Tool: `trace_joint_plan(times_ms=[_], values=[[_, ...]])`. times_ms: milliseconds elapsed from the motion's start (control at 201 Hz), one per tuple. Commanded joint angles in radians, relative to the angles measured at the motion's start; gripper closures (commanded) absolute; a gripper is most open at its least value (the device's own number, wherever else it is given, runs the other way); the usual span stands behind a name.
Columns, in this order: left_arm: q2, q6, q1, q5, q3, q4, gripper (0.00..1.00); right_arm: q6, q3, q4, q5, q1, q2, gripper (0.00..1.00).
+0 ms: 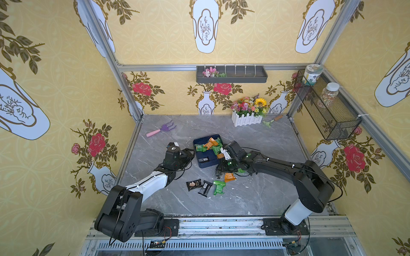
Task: Take the cookies out of the storage box
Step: Place the cookie at the center of the board.
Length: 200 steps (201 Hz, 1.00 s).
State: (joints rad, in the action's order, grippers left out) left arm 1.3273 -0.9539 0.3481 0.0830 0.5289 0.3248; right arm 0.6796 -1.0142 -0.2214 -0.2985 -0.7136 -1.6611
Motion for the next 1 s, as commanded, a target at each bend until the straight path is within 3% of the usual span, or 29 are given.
trace_joint_plan(times_ms=[0,264,548,792,991], values=[[0.008,0.003,-0.001,0.016,-0.004,0.033,0.46,0.021,0.021,0.093,0.023,-0.004,-0.020,0.86],[0.012,0.004,0.001,0.001,-0.006,0.015,0.46,0.013,0.065,0.080,0.103,-0.003,-0.041,0.79],[0.026,0.012,-0.001,0.004,0.005,0.018,0.46,-0.059,0.060,-0.097,0.267,-0.007,0.082,0.52],[0.034,0.009,-0.002,0.006,0.004,0.028,0.46,-0.119,-0.052,-0.156,0.298,-0.020,0.115,0.48],[0.035,0.001,0.001,0.013,-0.003,0.036,0.46,-0.117,-0.268,-0.160,0.286,-0.021,-0.076,0.48]])
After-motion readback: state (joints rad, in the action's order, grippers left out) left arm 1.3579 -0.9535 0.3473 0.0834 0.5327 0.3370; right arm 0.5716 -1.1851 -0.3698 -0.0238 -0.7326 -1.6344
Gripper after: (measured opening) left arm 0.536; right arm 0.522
